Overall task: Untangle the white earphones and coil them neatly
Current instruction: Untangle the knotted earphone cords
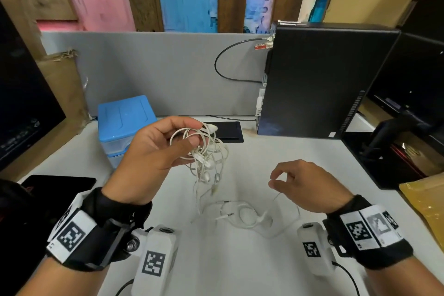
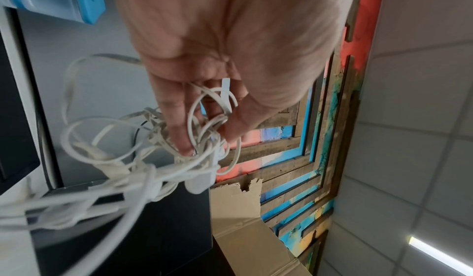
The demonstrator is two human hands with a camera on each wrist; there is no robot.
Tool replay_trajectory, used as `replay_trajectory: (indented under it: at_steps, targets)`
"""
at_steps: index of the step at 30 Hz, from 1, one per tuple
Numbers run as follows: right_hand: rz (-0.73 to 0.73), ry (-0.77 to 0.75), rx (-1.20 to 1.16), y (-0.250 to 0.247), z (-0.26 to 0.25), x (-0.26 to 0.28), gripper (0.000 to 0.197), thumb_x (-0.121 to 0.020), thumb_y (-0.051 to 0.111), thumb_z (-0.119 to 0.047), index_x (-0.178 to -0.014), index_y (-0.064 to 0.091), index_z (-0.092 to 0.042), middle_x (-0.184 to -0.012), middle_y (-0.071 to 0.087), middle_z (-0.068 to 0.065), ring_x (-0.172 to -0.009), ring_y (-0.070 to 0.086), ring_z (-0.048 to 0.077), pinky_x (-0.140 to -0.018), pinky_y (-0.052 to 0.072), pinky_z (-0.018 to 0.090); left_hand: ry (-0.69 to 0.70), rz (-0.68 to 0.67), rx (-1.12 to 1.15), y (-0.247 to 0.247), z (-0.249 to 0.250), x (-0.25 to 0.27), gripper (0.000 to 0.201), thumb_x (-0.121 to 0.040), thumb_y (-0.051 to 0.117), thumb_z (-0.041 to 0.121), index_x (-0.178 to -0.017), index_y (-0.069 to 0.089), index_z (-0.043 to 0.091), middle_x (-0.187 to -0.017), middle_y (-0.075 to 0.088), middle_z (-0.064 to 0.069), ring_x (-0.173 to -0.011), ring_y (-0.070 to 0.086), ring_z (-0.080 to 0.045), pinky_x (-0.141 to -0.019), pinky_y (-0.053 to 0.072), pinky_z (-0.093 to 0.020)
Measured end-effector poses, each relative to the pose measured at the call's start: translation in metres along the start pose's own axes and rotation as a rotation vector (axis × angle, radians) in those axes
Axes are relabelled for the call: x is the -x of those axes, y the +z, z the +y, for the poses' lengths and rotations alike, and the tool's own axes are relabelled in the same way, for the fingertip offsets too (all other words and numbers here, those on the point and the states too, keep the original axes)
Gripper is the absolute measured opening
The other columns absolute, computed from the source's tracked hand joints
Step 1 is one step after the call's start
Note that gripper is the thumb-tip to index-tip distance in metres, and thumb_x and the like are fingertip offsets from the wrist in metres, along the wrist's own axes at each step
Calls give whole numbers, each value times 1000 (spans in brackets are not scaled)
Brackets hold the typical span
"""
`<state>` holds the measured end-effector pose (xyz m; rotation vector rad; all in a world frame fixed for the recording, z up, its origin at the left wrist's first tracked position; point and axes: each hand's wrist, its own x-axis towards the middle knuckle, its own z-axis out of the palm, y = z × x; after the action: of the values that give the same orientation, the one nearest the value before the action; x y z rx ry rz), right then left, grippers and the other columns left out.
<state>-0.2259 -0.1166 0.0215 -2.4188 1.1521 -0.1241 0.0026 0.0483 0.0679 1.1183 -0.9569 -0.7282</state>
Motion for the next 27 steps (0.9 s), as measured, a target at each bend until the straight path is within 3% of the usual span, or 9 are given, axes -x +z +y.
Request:
replay_trajectory:
  at_steps: [2,4,7,10,14,16,21,25,27]
  targets:
    - [-8,-8,14,3,-4,1,14,-91,60,-47,-93,69,-36,-65,61,-11,-66,58,7,-61,41,23,18,0,5,1,3,1,20,-75,69,12,-84,76,28,-81,72,0,-70,67,-10,-60,55,-19]
    - [6,-15,66,6,-6,2,17,-92,59,-49,-100,68,-38,-76,66,-13,-77,62,7,-70,47,25,33,-1,11,3,5,2,20,-76,69,11,-84,76,28,-81,72,0,-70,67,-11,-60,55,-19]
    - [127,-114,20,8,-11,4,20,-91,61,-48,-107,69,-38,-96,66,-15,-93,61,5,-80,48,24,44,-15,33,4,8,3,18,-74,76,13,-86,76,27,-82,72,-1,-72,68,-12,-61,56,-21]
    - [344,-335,-378,7,-31,14,6,-89,70,-31,-90,75,-28,-88,71,-13,-87,64,9,-76,48,21,46,-24,39,5,7,4,19,-71,78,16,-86,76,26,-83,72,-2,-73,69,-13,-62,57,-22]
    - [317,-507,-697,5,-63,38,6,-86,76,-14,-83,79,-18,-73,71,-1,-68,61,16,-68,51,28,33,-36,72,10,5,5,20,-72,76,9,-85,77,25,-81,73,-1,-71,69,-11,-59,56,-21]
    - [305,-536,-713,8,-70,45,5,-84,78,-15,-86,80,-20,-68,65,-2,-61,53,16,-61,49,29,29,-70,83,14,3,6,20,-69,79,14,-86,77,25,-82,72,-1,-72,68,-12,-60,57,-23]
    - [247,-461,-587,15,-66,44,16,-82,81,-26,-97,76,-31,-68,56,-10,-55,43,9,-58,38,14,5,-128,101,22,-3,10,21,-71,77,8,-87,76,21,-85,73,-4,-75,70,-17,-63,57,-27]
    - [202,-458,-488,13,-60,41,22,-83,78,-31,-105,73,-34,-68,54,-14,-55,42,10,-60,37,15,-9,-163,103,23,-5,11,14,-69,74,18,-83,75,21,-84,71,-4,-75,69,-18,-64,58,-30]
    - [194,-497,-483,12,-60,40,14,-85,76,-31,-98,77,-31,-69,56,-15,-59,44,12,-61,37,17,-13,-180,101,24,-6,11,12,-70,74,17,-82,74,21,-83,71,-5,-74,69,-19,-63,57,-30]
